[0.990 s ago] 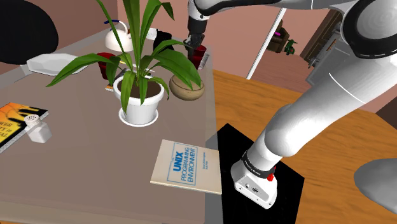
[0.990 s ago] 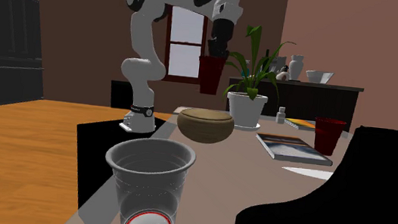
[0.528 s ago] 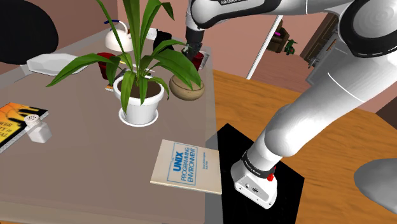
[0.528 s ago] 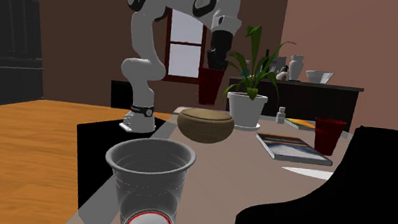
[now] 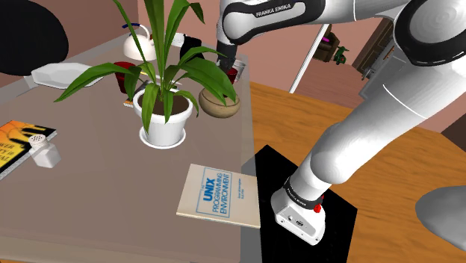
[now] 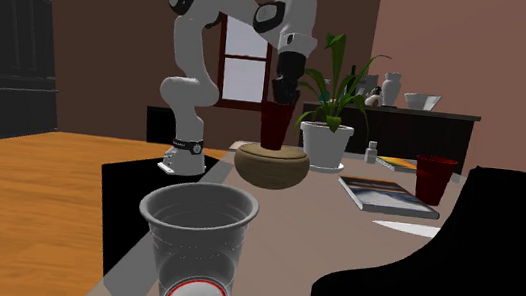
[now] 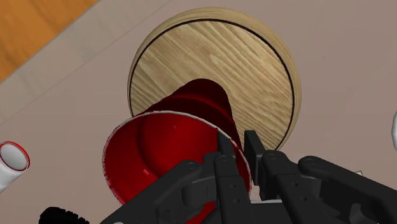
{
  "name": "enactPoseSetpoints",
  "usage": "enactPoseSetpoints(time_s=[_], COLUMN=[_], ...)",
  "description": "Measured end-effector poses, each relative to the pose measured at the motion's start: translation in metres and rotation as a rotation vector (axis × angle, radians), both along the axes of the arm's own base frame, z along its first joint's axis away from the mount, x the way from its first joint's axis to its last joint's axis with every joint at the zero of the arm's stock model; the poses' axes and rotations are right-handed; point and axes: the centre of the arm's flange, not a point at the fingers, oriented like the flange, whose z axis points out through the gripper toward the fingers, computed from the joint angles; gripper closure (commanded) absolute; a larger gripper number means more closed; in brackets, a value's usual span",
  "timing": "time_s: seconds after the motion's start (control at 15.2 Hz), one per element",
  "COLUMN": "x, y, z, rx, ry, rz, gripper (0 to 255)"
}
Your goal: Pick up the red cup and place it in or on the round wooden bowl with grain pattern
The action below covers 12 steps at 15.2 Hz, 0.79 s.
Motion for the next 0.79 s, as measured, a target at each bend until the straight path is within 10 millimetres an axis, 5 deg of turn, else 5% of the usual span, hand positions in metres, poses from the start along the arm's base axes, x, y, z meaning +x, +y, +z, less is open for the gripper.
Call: enactPoseSetpoints(time_s=[0.2,0.26,0.66,0.79], x=[0.000,0.000,0.000,-0.002], y=[0.000,0.000,0.000,0.002], z=[0.000,0.000,0.000,0.014], rx=[0.000,0.000,0.000,0.000], ry=[-0.001,-0.001,0.000,-0.001], rz=[0.000,0.000,0.000,0.000], gripper=[255,0,0,0])
